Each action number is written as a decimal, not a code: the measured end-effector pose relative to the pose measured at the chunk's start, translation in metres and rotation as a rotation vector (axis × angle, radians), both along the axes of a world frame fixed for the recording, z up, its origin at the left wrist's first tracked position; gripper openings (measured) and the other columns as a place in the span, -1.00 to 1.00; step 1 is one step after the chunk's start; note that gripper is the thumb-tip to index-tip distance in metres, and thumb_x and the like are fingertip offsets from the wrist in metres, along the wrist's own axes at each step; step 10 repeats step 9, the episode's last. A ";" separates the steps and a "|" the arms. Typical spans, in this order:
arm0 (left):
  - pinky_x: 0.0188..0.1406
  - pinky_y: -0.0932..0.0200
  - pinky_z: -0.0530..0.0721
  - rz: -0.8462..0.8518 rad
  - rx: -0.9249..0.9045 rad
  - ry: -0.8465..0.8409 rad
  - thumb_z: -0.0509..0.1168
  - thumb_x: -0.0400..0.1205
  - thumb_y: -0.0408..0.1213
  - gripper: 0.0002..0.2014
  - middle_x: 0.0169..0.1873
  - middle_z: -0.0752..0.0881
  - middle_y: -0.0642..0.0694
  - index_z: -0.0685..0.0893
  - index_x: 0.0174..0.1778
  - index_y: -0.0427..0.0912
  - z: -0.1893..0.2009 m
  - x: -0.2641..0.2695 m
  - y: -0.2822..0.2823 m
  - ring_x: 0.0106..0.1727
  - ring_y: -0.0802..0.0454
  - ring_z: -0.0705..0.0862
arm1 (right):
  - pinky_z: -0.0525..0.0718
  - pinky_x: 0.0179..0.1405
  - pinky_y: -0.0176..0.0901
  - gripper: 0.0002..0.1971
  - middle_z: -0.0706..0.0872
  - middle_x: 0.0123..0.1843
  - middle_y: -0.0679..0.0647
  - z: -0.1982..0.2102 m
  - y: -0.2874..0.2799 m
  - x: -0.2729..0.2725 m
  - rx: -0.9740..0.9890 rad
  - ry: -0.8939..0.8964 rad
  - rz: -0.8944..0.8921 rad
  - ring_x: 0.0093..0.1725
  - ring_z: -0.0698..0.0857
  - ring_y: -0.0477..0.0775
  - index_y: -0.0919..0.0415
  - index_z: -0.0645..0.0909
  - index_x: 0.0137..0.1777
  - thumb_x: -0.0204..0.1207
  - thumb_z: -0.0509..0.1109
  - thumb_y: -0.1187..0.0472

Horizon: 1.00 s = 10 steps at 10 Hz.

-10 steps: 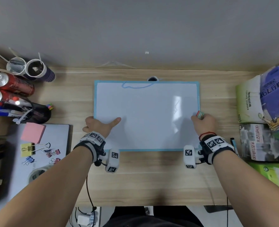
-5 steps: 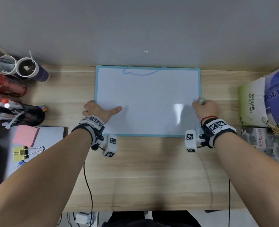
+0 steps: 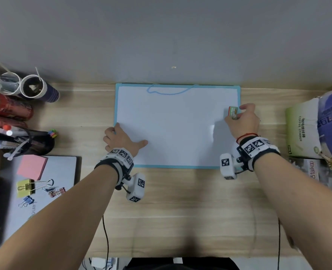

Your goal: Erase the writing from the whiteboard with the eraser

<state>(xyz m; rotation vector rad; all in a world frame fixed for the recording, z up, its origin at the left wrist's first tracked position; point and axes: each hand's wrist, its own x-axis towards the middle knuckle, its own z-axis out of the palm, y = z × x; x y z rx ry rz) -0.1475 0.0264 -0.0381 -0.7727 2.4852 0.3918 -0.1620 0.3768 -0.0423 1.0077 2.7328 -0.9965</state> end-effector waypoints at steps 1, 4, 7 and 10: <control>0.37 -0.27 0.41 -0.041 -0.041 -0.100 0.58 0.15 0.30 0.33 0.59 0.11 -0.19 -0.07 0.70 -0.01 -0.004 0.003 0.004 0.53 -0.24 0.20 | 0.57 -0.21 -0.10 -0.61 0.75 -0.04 0.27 -0.004 0.008 -0.032 0.059 0.003 0.031 -0.10 0.69 0.26 0.23 0.53 0.11 0.32 0.51 0.15; 0.34 -0.22 0.50 -0.126 -0.147 -0.194 0.59 0.13 0.30 0.42 0.56 0.09 -0.24 -0.19 0.70 -0.09 -0.011 -0.001 0.011 0.46 -0.28 0.24 | 0.56 -0.07 -0.02 -0.70 0.62 0.15 0.35 -0.015 0.005 -0.062 0.191 0.033 0.122 0.02 0.63 0.34 0.30 0.56 0.11 0.39 0.44 0.27; 0.39 -0.22 0.44 -0.112 -0.136 -0.193 0.62 0.13 0.26 0.41 0.56 0.10 -0.24 -0.17 0.70 -0.08 -0.006 -0.002 0.013 0.48 -0.28 0.22 | 0.57 -0.04 -0.05 -0.69 0.57 0.19 0.33 -0.012 0.010 -0.061 0.179 0.052 0.140 0.03 0.62 0.34 0.30 0.56 0.13 0.40 0.44 0.26; 0.50 -0.20 0.35 -0.029 -0.061 -0.139 0.59 0.19 0.24 0.29 0.57 0.12 -0.22 -0.04 0.69 -0.10 0.003 -0.002 0.009 0.54 -0.30 0.20 | 0.60 0.08 0.00 -0.63 0.56 0.21 0.31 0.001 0.016 -0.042 0.166 0.084 0.154 0.09 0.61 0.31 0.28 0.53 0.18 0.41 0.49 0.21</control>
